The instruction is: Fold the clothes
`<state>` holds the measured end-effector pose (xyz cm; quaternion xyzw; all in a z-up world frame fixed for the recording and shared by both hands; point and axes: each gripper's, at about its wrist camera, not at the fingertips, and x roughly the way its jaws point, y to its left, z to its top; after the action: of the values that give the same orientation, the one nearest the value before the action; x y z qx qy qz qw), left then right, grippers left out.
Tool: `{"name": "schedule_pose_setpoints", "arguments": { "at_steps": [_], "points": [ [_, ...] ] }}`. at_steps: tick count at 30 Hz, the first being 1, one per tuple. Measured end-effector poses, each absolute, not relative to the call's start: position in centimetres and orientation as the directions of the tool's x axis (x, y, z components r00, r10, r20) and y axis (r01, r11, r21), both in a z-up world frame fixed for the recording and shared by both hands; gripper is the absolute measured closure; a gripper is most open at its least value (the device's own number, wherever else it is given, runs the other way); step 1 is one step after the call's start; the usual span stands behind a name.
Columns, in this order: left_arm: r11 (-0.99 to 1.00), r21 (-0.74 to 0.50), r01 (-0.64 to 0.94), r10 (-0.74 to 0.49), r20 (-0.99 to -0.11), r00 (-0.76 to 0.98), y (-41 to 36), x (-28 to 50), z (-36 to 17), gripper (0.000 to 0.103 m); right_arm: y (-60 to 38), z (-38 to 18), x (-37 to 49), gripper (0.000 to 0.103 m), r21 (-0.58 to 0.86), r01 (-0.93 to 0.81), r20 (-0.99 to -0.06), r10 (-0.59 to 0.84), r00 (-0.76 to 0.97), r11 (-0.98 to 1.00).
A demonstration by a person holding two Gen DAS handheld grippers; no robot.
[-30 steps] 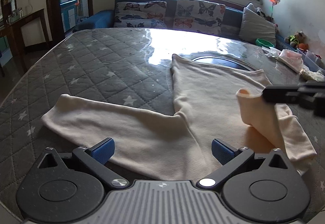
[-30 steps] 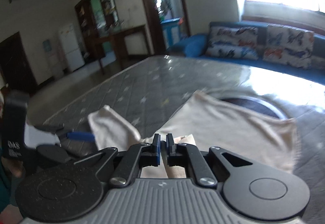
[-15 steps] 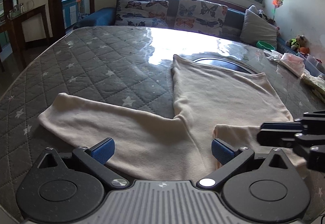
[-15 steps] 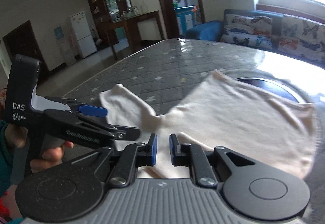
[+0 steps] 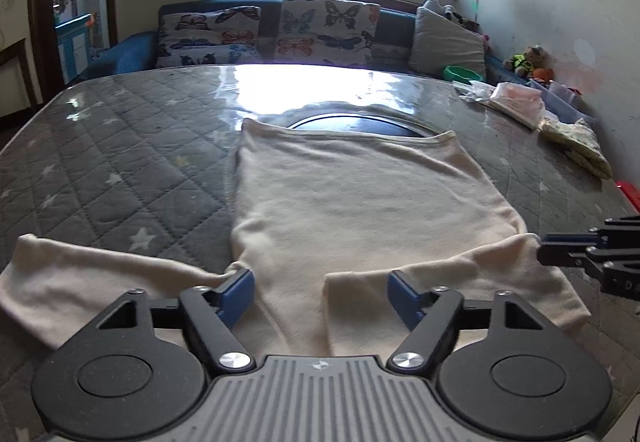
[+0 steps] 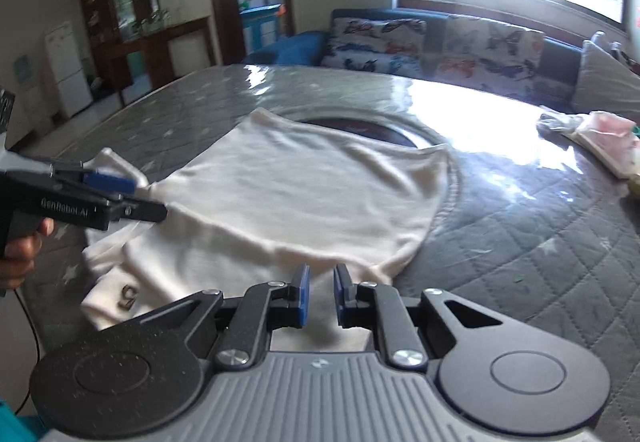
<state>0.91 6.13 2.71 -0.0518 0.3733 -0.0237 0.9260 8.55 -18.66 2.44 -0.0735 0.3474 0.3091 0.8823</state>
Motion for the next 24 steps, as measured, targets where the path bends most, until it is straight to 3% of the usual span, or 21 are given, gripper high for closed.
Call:
{"name": "schedule_pose_setpoints", "arguments": {
  "at_steps": [2,4,7,18,24],
  "points": [
    [0.994,-0.109,0.013,-0.085,-0.691,0.718,5.8,1.4,2.4,0.034,-18.8,2.3,8.9,0.09,0.082,-0.586,-0.65,0.49,0.582,0.806],
    [0.995,-0.102,0.02,-0.086,-0.698,0.711,5.5,1.9,2.0,0.045,-18.8,1.9,9.2,0.09,0.086,-0.585,-0.648,0.491,0.582,0.807],
    [0.996,-0.085,0.028,-0.08,-0.708,0.702,5.3,2.3,1.3,0.052,-18.5,0.8,9.4,0.09,0.031,-0.567,-0.67,0.438,0.599,0.823],
    [0.999,-0.045,0.02,-0.046,-0.689,0.723,4.8,2.3,1.8,0.052,-18.5,1.9,9.1,0.088,0.021,-0.567,-0.638,0.448,0.627,0.824],
    [1.0,-0.013,0.023,-0.026,-0.704,0.71,4.8,2.8,1.2,0.051,-17.7,0.7,9.7,0.088,0.004,-0.59,-0.665,0.442,0.601,0.807]
  ]
}}
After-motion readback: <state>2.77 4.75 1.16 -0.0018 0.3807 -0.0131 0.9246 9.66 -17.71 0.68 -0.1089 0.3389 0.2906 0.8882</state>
